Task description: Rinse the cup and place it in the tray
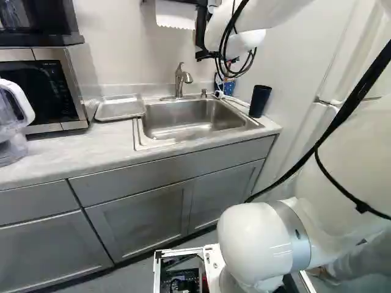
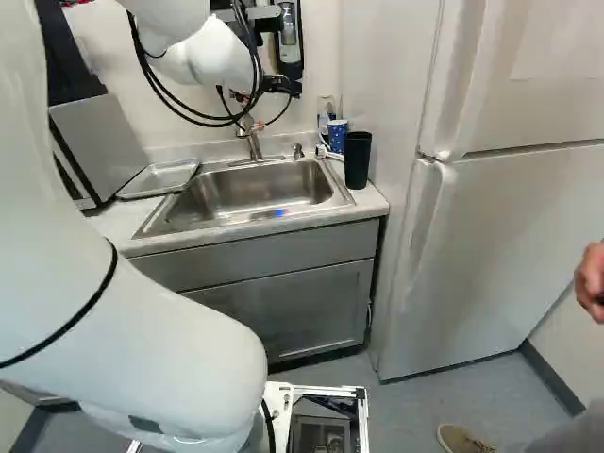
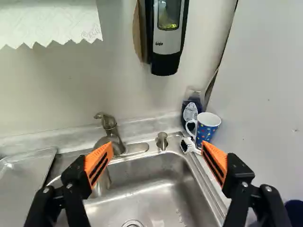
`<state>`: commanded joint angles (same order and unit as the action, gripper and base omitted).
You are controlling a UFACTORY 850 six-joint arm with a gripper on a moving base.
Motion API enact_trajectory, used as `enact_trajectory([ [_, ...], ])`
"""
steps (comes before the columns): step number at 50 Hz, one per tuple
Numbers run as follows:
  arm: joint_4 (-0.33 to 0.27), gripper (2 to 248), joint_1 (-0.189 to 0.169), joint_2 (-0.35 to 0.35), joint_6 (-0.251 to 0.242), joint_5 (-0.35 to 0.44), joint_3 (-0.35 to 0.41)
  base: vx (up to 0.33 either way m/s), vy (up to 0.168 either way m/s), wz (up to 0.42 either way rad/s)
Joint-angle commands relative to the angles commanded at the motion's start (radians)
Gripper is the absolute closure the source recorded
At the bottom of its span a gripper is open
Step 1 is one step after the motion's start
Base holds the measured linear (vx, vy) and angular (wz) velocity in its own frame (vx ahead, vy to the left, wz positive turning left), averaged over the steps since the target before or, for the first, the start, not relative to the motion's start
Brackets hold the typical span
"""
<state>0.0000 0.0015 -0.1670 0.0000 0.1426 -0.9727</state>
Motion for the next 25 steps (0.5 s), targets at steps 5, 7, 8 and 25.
enact_trajectory([
  [5, 0.000, 3, 0.000, 0.001, 0.000, 0.000, 0.000, 0.000, 0.000, 0.000],
  [7, 0.000, 3, 0.000, 0.001, 0.000, 0.000, 0.000, 0.000, 0.000, 0.000],
  [8, 0.000, 3, 0.000, 0.001, 0.000, 0.000, 0.000, 0.000, 0.000, 0.000],
  [25, 0.000, 3, 0.000, 0.003, 0.000, 0.000, -0.003, 0.000, 0.000, 0.000],
])
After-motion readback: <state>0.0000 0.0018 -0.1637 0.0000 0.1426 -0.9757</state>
